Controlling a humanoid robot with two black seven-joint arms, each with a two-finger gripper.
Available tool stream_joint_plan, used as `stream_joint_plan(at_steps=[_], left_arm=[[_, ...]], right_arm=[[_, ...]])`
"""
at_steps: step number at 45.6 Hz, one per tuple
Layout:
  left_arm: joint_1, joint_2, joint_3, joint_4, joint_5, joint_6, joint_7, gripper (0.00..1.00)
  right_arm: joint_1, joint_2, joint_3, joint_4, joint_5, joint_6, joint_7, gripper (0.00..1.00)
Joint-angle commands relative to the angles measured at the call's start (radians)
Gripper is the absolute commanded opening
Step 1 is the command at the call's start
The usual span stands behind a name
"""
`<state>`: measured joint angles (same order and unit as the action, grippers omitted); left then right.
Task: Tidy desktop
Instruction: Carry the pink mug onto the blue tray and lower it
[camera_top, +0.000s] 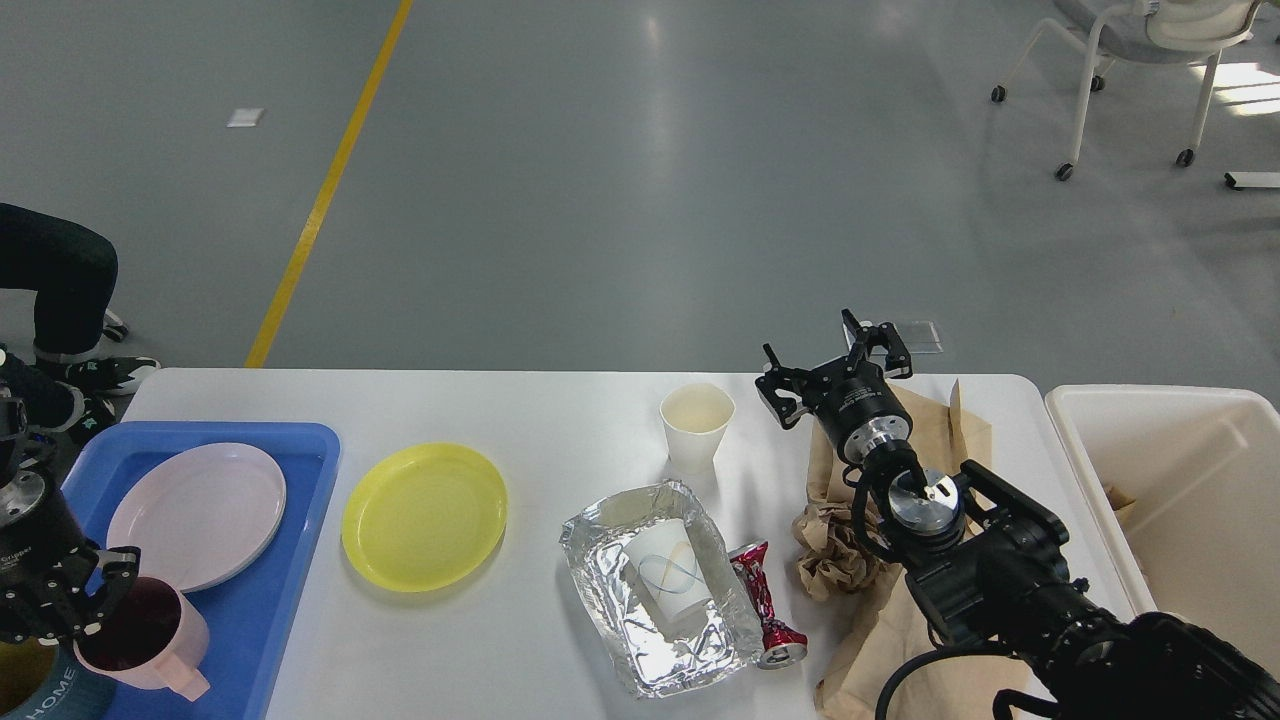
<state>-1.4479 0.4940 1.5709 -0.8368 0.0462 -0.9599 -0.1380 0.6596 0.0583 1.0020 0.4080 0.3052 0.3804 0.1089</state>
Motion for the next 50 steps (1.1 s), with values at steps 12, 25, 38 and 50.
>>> stream_joint_plan(at_steps=[12, 25, 38, 50], left_arm=[[0.052, -0.014, -0.032, 0.047, 0.0, 0.0, 0.001, 0.0], [0.089, -0.015, -0.054, 0.078, 0.0, 0.0, 0.006, 0.0], [0.104, -0.029, -0.057, 0.079, 0.0, 0.0, 0.006, 0.01], [0.107, -0.029, -0.078, 0.081, 0.0, 0.0, 0.009, 0.14]], right_arm=[[0.0, 0.0, 0.001, 0.0, 0.0, 0.0, 0.0, 1.0], [0.0, 0.0, 0.0, 0.0, 0.0, 0.0, 0.0, 1.0], [0.0, 0.0, 0.0, 0.0, 0.0, 0.0, 0.0, 1.0], [0.0, 0.0, 0.001, 0.0, 0.0, 0.0, 0.0, 1.0]])
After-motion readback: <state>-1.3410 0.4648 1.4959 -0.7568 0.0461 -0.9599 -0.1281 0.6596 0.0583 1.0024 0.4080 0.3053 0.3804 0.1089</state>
